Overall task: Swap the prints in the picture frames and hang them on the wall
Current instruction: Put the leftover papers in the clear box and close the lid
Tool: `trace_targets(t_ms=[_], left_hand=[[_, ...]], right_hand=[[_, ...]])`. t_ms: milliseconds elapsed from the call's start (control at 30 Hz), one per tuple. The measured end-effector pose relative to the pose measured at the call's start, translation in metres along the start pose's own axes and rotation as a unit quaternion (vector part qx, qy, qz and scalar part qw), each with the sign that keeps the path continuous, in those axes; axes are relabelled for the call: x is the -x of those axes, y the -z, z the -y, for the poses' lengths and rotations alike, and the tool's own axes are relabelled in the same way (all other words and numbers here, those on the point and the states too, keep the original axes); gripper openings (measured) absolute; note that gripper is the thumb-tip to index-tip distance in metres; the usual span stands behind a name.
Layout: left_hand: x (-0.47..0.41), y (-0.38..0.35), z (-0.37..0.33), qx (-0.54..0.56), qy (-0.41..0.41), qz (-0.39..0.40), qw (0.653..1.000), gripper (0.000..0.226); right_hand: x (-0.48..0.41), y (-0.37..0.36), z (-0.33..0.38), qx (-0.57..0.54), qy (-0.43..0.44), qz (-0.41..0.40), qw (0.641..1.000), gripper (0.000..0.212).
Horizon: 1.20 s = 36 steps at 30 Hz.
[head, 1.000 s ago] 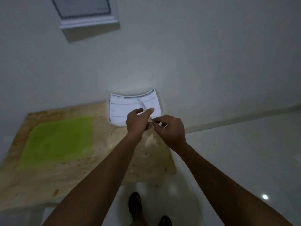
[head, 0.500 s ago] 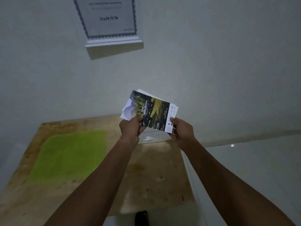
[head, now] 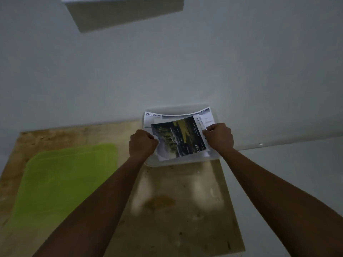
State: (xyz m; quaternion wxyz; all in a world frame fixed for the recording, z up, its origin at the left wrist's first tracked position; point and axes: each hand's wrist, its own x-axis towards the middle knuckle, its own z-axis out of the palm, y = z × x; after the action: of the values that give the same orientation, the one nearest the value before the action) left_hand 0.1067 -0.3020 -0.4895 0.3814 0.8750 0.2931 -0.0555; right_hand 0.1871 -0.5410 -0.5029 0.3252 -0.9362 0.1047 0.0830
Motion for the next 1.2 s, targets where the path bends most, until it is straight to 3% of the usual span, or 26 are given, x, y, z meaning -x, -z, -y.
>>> trace_targets(t_ms=[100,300,500,633,733,867,1033,1200], left_hand=[[-0.01,-0.017,0.002,-0.063,-0.004,-0.009,0.998,0.021],[-0.007,-0.029,0.004,-0.155,-0.066,-0.038,0.985,0.027],[0.014,-0.023,0.023,-0.129,-0.158,-0.14,0.969,0.042],[0.031,-0.017,0.038,-0.149,-0.114,-0.117,0.975,0.059],[0.037,-0.019,0.049,-0.11,-0.101,-0.068,0.986,0.063],[0.043,-0.012,0.053,-0.074,-0.099,-0.066,0.99,0.06],[0.075,0.01,0.084,-0.067,-0.1,-0.104,0.987,0.06],[0.116,0.056,0.145,-0.041,-0.031,-0.124,0.991,0.054]], right_hand=[[-0.008,-0.015,-0.004,0.074,0.021,-0.006,0.997,0.033],[-0.001,-0.02,-0.004,0.159,0.073,-0.011,0.984,0.021],[0.022,-0.014,-0.013,0.174,0.119,-0.052,0.976,0.024],[0.038,-0.011,-0.031,0.158,0.09,-0.138,0.974,0.04],[0.044,-0.011,-0.043,0.111,0.069,-0.106,0.986,0.051],[0.054,-0.007,-0.043,0.131,0.074,-0.105,0.983,0.059],[0.112,-0.036,-0.031,0.078,0.15,-0.13,0.977,0.05],[0.198,-0.099,0.006,0.025,0.202,-0.084,0.975,0.041]])
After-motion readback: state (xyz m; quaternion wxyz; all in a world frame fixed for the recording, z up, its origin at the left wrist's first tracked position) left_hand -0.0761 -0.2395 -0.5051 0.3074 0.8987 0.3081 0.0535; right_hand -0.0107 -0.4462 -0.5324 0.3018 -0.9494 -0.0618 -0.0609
